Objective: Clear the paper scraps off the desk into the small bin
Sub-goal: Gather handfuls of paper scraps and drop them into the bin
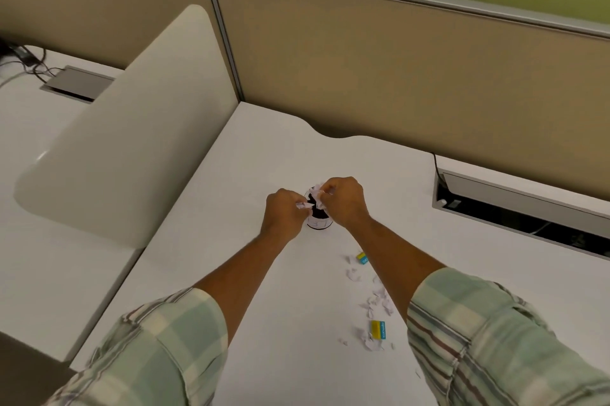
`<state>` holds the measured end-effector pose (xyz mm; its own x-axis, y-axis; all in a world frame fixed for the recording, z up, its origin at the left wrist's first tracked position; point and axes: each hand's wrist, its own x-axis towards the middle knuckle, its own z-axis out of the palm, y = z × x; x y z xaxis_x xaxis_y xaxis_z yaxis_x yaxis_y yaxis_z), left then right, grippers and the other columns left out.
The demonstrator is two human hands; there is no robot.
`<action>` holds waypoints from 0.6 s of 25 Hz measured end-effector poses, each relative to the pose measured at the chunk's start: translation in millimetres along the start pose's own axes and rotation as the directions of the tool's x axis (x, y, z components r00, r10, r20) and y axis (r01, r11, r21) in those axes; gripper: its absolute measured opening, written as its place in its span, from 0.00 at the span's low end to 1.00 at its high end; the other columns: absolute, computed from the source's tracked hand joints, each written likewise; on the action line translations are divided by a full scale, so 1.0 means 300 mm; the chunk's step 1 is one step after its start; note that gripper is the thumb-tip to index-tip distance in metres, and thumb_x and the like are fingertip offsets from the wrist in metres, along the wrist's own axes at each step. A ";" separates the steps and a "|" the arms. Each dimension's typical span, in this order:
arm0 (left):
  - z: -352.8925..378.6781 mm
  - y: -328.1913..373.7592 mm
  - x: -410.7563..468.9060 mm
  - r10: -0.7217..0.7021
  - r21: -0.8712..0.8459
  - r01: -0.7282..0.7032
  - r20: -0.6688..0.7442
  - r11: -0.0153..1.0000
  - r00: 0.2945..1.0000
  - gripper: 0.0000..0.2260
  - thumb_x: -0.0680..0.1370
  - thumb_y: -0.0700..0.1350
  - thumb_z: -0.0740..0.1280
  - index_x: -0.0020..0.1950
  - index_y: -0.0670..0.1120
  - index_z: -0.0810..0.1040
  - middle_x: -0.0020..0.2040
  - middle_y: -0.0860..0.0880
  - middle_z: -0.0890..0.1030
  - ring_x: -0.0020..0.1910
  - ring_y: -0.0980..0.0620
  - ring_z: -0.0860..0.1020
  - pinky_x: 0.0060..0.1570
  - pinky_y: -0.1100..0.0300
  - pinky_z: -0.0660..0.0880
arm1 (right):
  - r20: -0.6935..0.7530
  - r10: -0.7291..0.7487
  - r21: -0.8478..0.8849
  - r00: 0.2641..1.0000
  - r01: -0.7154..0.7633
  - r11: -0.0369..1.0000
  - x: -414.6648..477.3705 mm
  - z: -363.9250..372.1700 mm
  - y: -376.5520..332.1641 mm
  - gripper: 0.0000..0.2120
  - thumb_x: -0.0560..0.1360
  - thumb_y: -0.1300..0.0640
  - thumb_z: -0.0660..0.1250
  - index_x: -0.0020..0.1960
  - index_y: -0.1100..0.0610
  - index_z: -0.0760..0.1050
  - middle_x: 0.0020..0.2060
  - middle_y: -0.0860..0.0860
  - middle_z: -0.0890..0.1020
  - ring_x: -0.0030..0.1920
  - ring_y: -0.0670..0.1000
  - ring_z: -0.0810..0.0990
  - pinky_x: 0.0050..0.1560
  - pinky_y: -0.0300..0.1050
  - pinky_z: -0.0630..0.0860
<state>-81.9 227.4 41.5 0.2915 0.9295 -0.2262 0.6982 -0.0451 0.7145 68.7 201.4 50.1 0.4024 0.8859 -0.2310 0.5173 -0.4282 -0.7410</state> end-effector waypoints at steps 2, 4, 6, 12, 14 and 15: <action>-0.001 -0.008 0.013 -0.010 0.011 0.010 -0.001 1.000 1.000 0.05 0.72 0.40 0.76 0.38 0.40 0.85 0.33 0.44 0.83 0.30 0.53 0.75 0.31 0.64 0.74 | 0.028 0.007 -0.056 1.000 -0.005 0.998 0.013 0.013 0.006 0.05 0.75 0.62 0.71 0.41 0.60 0.84 0.36 0.50 0.82 0.37 0.49 0.80 0.38 0.35 0.77; 0.006 -0.019 0.019 -0.008 0.014 0.008 0.014 1.000 1.000 0.04 0.72 0.39 0.75 0.39 0.40 0.86 0.34 0.42 0.84 0.31 0.51 0.76 0.36 0.55 0.77 | 0.033 0.005 -0.071 0.999 -0.003 0.997 0.012 0.017 0.018 0.05 0.74 0.63 0.71 0.44 0.59 0.85 0.37 0.49 0.82 0.38 0.48 0.79 0.34 0.28 0.71; 0.015 -0.023 0.017 -0.008 0.019 0.007 0.027 1.000 1.000 0.03 0.72 0.39 0.75 0.39 0.41 0.86 0.34 0.43 0.84 0.31 0.51 0.76 0.35 0.56 0.76 | 0.008 -0.003 -0.048 1.000 0.004 0.999 0.006 0.008 0.032 0.08 0.74 0.65 0.69 0.47 0.58 0.86 0.40 0.48 0.82 0.40 0.45 0.78 0.31 0.24 0.69; 0.022 0.009 0.018 -0.015 0.013 0.015 0.031 1.000 0.999 0.02 0.72 0.40 0.76 0.41 0.42 0.86 0.36 0.45 0.84 0.34 0.48 0.79 0.36 0.58 0.75 | -0.093 -0.007 0.008 0.996 0.008 1.000 -0.011 -0.037 0.064 0.09 0.76 0.63 0.66 0.51 0.56 0.84 0.54 0.51 0.85 0.52 0.48 0.81 0.55 0.37 0.76; 0.023 0.026 0.026 -0.031 0.000 0.031 0.020 1.000 0.999 0.04 0.71 0.40 0.76 0.45 0.42 0.87 0.41 0.45 0.86 0.40 0.47 0.83 0.40 0.58 0.78 | -0.133 0.013 0.034 0.991 -0.008 0.999 -0.020 -0.048 0.084 0.09 0.77 0.62 0.66 0.53 0.56 0.83 0.56 0.52 0.84 0.55 0.52 0.82 0.59 0.45 0.79; 0.025 0.033 0.032 -0.034 0.002 0.034 0.017 0.999 0.999 0.05 0.71 0.39 0.76 0.46 0.41 0.87 0.42 0.44 0.86 0.41 0.47 0.83 0.41 0.59 0.79 | -0.150 0.033 0.064 0.988 -0.024 0.998 -0.027 -0.050 0.096 0.09 0.77 0.62 0.66 0.54 0.56 0.83 0.56 0.52 0.84 0.56 0.52 0.82 0.59 0.49 0.80</action>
<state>-67.2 233.2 41.3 0.2786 0.9241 -0.2614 0.7090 -0.0143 0.7050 91.6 179.3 40.2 0.5278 0.8345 -0.1583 0.4584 -0.4368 -0.7740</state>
